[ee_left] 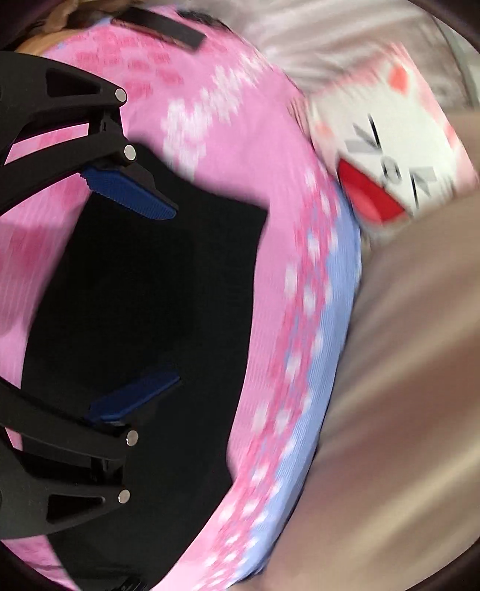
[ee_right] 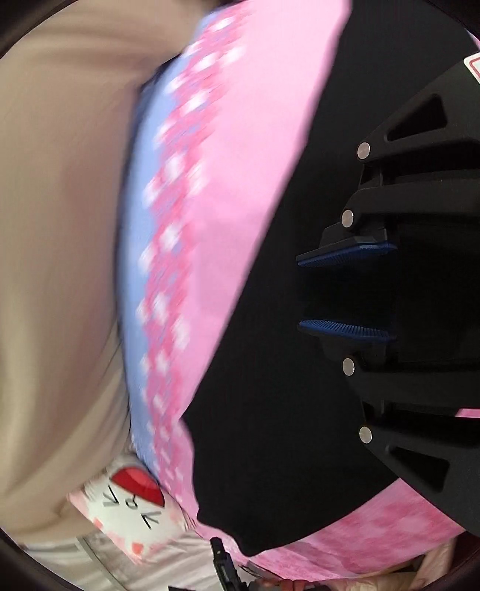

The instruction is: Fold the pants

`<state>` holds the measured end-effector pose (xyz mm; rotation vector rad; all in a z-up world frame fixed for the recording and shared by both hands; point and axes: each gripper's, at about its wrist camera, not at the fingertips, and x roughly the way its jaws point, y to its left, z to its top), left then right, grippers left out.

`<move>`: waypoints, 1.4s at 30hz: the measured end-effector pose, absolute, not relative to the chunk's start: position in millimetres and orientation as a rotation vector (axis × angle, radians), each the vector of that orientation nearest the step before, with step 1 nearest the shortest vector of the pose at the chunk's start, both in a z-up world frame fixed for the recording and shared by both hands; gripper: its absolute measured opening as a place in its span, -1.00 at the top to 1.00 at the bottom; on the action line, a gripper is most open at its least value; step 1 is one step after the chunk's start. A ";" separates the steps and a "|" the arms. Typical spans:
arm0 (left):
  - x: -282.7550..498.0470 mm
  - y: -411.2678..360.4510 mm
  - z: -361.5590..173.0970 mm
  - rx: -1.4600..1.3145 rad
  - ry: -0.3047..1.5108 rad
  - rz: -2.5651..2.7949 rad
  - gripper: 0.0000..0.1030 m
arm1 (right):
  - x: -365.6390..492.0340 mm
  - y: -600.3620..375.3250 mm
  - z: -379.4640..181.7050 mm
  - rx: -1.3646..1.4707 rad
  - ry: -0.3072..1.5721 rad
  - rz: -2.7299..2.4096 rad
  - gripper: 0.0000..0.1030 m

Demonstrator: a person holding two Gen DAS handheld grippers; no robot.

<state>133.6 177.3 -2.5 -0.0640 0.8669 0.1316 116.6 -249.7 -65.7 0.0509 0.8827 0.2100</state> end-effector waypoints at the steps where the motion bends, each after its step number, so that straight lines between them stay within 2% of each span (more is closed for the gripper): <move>1: 134.6 153.5 -4.0 -0.050 0.875 0.076 -0.62 | 115.3 -263.5 -71.8 0.060 0.886 0.175 0.50; 3: 133.4 117.0 -9.1 -0.025 0.896 -0.001 -0.66 | 116.3 -295.4 -87.0 0.064 0.891 0.107 0.67; 4: 133.0 94.1 -13.6 -0.003 0.916 -0.039 -0.66 | 117.2 -321.3 -88.2 0.158 0.862 0.141 1.00; 5: 131.4 71.0 -17.2 0.027 0.935 -0.070 -0.66 | 118.4 -335.8 -87.7 0.215 0.867 0.095 1.00; 6: 128.7 60.0 -18.6 0.039 0.939 -0.086 -0.66 | 115.5 -358.2 -81.4 0.258 0.861 0.024 0.96; 7: 123.6 41.6 -18.6 0.060 0.941 -0.120 -0.66 | 107.3 -371.9 -73.3 0.262 0.824 -0.003 0.80; 8: 119.8 34.2 -19.5 0.069 0.941 -0.133 -0.66 | 100.2 -381.2 -67.9 0.254 0.799 -0.022 0.79; 9: 115.5 22.7 -19.8 0.087 0.942 -0.150 -0.66 | 87.6 -401.2 -61.2 0.237 0.775 -0.065 0.67; 10: 113.5 14.8 -21.4 0.101 0.947 -0.156 -0.66 | 78.6 -416.7 -60.9 0.237 0.767 -0.099 0.42; 11: 112.3 6.9 -23.9 0.113 0.955 -0.160 -0.66 | 68.8 -436.0 -63.3 0.242 0.763 -0.136 0.30; 14: 115.4 -13.4 -31.1 0.165 0.982 -0.160 -0.66 | 37.9 -507.1 -82.2 0.293 0.836 -0.317 0.27; 16: 116.4 -27.0 -34.4 0.187 0.993 -0.164 -0.66 | 17.2 -528.4 -79.1 0.385 0.772 -0.308 0.25; 17: 117.1 -34.9 -36.4 0.196 1.000 -0.166 -0.66 | 10.9 -534.2 -75.7 0.407 0.745 -0.315 0.21; 19: 114.4 -50.5 -39.3 0.209 1.007 -0.176 -0.66 | 3.6 -550.2 -68.7 0.396 0.714 -0.345 0.00; 22: 118.8 -72.4 -41.6 0.226 1.012 -0.192 -0.66 | 12.4 -569.4 -71.0 0.332 0.737 -0.391 -0.08; 23: 118.5 -78.9 -42.5 0.233 1.011 -0.196 -0.66 | 13.4 -572.3 -77.1 0.333 0.754 -0.374 -0.04; 24: 118.7 -84.1 -42.9 0.240 1.009 -0.198 -0.66 | 19.1 -573.6 -83.1 0.339 0.771 -0.337 0.50; 25: 119.7 -90.3 -44.7 0.255 1.010 -0.192 -0.66 | 25.3 -570.0 -86.7 0.339 0.787 -0.293 0.84; 27: 120.9 -95.4 -47.3 0.267 1.009 -0.174 -0.66 | 28.9 -559.4 -76.5 0.313 0.767 -0.262 0.86; 30: 128.2 -93.8 -53.3 0.272 1.021 -0.135 -0.66 | 13.2 -555.2 -33.4 0.278 0.604 -0.252 0.86; 32: 132.6 -93.6 -58.7 0.266 1.027 -0.125 -0.67 | 27.1 -572.3 -47.9 0.282 0.657 -0.285 0.82; 33: 133.8 -94.1 -60.0 0.267 1.024 -0.121 -0.69 | 41.6 -581.6 -69.6 0.290 0.760 -0.298 0.82; 34: 134.8 -94.9 -61.4 0.270 1.014 -0.112 -0.71 | 46.6 -585.4 -83.7 0.310 0.819 -0.314 0.73; 38: 134.7 -91.2 -55.8 0.254 1.012 -0.114 -0.71 | 11.6 -586.2 -65.7 0.429 0.695 -0.332 0.60; 41: 129.8 -83.1 -47.4 0.248 0.987 -0.116 -0.71 | -19.9 -570.8 -52.2 0.475 0.654 -0.352 0.09; 42: 128.6 -80.9 -45.4 0.246 0.979 -0.117 -0.71 | -29.2 -564.1 -50.6 0.494 0.656 -0.372 -0.14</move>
